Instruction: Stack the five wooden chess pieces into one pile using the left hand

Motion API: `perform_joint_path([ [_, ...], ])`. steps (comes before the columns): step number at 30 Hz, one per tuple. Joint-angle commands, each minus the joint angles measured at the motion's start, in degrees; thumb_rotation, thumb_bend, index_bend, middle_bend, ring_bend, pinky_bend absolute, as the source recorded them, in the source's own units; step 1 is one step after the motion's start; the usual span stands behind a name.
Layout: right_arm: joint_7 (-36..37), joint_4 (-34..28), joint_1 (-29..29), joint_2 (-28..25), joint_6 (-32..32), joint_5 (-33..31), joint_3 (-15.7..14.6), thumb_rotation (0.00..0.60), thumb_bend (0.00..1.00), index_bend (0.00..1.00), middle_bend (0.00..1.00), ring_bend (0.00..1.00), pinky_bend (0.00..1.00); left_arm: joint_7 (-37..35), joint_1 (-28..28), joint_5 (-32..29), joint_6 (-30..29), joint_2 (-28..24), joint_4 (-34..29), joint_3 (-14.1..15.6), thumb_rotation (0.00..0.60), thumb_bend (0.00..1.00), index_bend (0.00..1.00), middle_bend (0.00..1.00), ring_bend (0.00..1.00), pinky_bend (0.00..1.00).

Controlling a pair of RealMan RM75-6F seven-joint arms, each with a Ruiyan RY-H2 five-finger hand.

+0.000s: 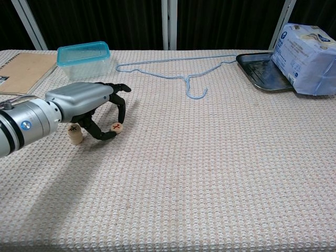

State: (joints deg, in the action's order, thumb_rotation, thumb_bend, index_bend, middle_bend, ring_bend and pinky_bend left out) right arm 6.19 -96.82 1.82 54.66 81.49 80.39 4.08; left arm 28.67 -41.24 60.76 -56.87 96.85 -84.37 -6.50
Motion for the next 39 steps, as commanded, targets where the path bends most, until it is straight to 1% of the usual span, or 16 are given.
perform_joint_path([
  [1, 0.0, 0.0, 0.0, 0.0, 0.0, 0.0, 0.0, 0.600, 0.07, 0.00, 0.00, 0.00, 0.00, -0.3, 0.1, 0.2, -0.2, -0.2, -0.4, 0.0, 0.600, 0.31, 0.52, 0.02, 0.00, 0.00],
  [6, -0.1, 0.0, 0.0, 0.0, 0.0, 0.0, 0.0, 0.600, 0.08, 0.00, 0.00, 0.00, 0.00, -0.5, 0.4, 1.3, -1.4, -1.6, -2.9, -0.3, 0.600, 0.31, 0.52, 0.03, 0.00, 0.00],
  [9, -0.1, 0.0, 0.0, 0.0, 0.1, 0.2, -0.1, 0.600, 0.07, 0.00, 0.00, 0.00, 0.00, 0.3, 0.7, 2.0, -2.7, -3.4, -6.0, -0.5, 0.600, 0.31, 0.52, 0.03, 0.00, 0.00],
  [16, -0.3, 0.0, 0.3, 0.2, -0.5, 0.3, -0.2, 0.600, 0.07, 0.00, 0.00, 0.00, 0.00, 6.3, 0.8, -0.3, -5.1, -8.8, -15.5, -0.6, 0.600, 0.30, 0.52, 0.03, 0.00, 0.00],
  [20, -0.8, -0.1, 0.5, 0.3, -0.9, 0.5, -0.4, 0.600, 0.08, 0.00, 0.00, 0.00, 0.00, 10.4, 1.7, -1.6, -7.6, -11.9, -20.5, 0.4, 0.600, 0.30, 0.52, 0.03, 0.00, 0.00],
  [26, -1.2, -0.2, 0.6, 0.5, -1.1, 0.4, -0.4, 0.600, 0.08, 0.00, 0.00, 0.00, 0.00, 14.1, 3.0, -3.4, -10.1, -15.4, -25.7, 2.7, 0.600, 0.30, 0.53, 0.03, 0.00, 0.00],
  [30, -1.5, -0.3, 0.7, 0.6, -1.1, 0.4, -0.5, 0.600, 0.08, 0.00, 0.00, 0.00, 0.00, 13.6, 4.2, -2.8, -11.4, -16.0, -26.1, 4.0, 0.600, 0.30, 0.53, 0.03, 0.00, 0.00],
  [39, -1.6, -0.5, 0.4, 0.6, -0.2, 1.0, -0.6, 0.600, 0.08, 0.00, 0.00, 0.00, 0.00, 9.7, 6.7, -0.6, -12.5, -15.2, -22.0, 5.7, 0.600, 0.30, 0.53, 0.03, 0.00, 0.00],
])
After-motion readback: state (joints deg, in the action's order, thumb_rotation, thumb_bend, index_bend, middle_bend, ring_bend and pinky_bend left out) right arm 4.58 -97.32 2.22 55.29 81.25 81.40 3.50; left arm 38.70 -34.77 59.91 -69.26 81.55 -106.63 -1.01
